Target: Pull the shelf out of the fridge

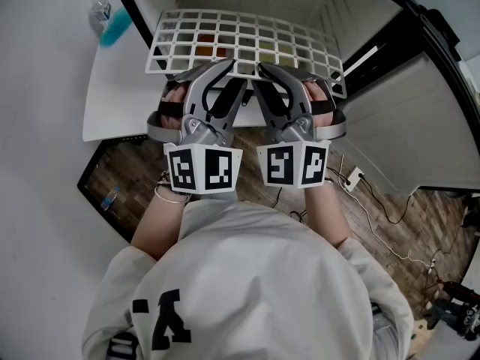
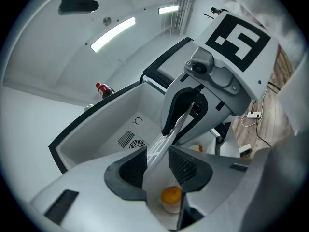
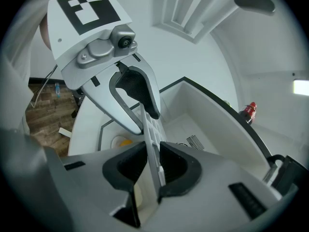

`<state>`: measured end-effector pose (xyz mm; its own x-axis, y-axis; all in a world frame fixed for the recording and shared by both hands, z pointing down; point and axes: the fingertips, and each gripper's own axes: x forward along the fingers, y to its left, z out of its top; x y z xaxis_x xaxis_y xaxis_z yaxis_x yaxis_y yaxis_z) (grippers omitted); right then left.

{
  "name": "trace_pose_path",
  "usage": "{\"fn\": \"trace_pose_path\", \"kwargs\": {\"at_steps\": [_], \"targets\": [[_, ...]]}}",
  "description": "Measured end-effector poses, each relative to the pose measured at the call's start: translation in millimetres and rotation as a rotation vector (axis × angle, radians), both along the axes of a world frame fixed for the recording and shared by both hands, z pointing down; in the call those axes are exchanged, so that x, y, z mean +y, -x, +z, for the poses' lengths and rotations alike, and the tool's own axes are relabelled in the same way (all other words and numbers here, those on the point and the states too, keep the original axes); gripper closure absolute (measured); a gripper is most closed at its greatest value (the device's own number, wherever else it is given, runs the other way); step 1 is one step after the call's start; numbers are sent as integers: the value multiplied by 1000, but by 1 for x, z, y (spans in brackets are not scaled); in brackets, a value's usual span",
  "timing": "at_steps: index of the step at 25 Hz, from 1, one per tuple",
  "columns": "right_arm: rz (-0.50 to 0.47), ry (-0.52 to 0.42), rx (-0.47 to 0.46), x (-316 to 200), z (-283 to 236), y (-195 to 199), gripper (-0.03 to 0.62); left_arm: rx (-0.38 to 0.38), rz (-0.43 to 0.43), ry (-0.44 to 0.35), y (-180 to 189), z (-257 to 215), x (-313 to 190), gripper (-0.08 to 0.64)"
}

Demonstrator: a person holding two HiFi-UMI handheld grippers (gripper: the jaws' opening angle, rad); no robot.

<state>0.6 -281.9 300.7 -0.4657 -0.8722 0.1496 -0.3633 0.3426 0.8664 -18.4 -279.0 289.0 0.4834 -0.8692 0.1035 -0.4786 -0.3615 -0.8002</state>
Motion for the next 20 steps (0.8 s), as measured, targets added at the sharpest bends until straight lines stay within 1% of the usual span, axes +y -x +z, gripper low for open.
{"fn": "trace_pose_path", "kwargs": {"at_steps": [20], "targets": [[-11, -21, 10, 22, -4, -1, 502, 0, -4, -18, -2, -5, 22, 416]]}}
